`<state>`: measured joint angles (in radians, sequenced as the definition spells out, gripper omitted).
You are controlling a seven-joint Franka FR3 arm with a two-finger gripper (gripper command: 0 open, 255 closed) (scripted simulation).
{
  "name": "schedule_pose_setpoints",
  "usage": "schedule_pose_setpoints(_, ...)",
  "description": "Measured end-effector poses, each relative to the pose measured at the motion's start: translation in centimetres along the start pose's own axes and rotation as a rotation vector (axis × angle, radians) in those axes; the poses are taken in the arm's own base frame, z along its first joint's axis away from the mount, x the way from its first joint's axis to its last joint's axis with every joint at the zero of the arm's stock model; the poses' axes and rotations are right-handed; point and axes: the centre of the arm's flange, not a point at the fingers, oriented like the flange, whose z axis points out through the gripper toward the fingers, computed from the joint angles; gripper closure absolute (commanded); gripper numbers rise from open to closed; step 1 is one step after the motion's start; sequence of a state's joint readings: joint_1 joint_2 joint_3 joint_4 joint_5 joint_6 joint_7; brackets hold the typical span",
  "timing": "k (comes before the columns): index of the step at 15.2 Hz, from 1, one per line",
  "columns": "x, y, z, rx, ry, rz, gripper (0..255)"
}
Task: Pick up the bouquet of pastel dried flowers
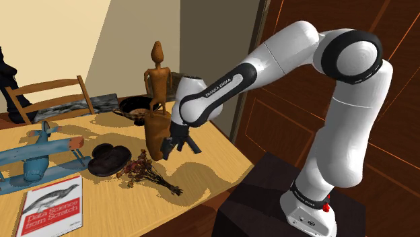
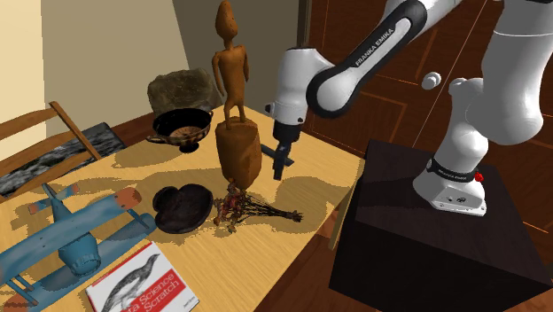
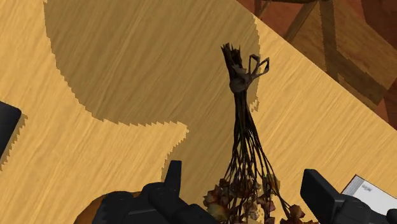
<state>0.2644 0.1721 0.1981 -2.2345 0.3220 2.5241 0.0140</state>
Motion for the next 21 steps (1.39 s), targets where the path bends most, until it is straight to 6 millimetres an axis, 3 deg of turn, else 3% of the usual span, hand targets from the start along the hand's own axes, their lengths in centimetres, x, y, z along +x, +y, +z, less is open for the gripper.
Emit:
schedule_pose_setpoints(8,4.2,-4.0,7.9,0.033,-0.005,-0.038,0)
schedule_pose_setpoints(15,4.3,-3.4,11.6,0.035,-0.005,-0.04,0)
schedule_pose_setpoints(16,4.2,-3.4,11.8,0.035,-0.005,-0.04,255)
schedule_pose_setpoints(21,4.2,-3.3,12.0,0.035,-0.005,-0.041,255)
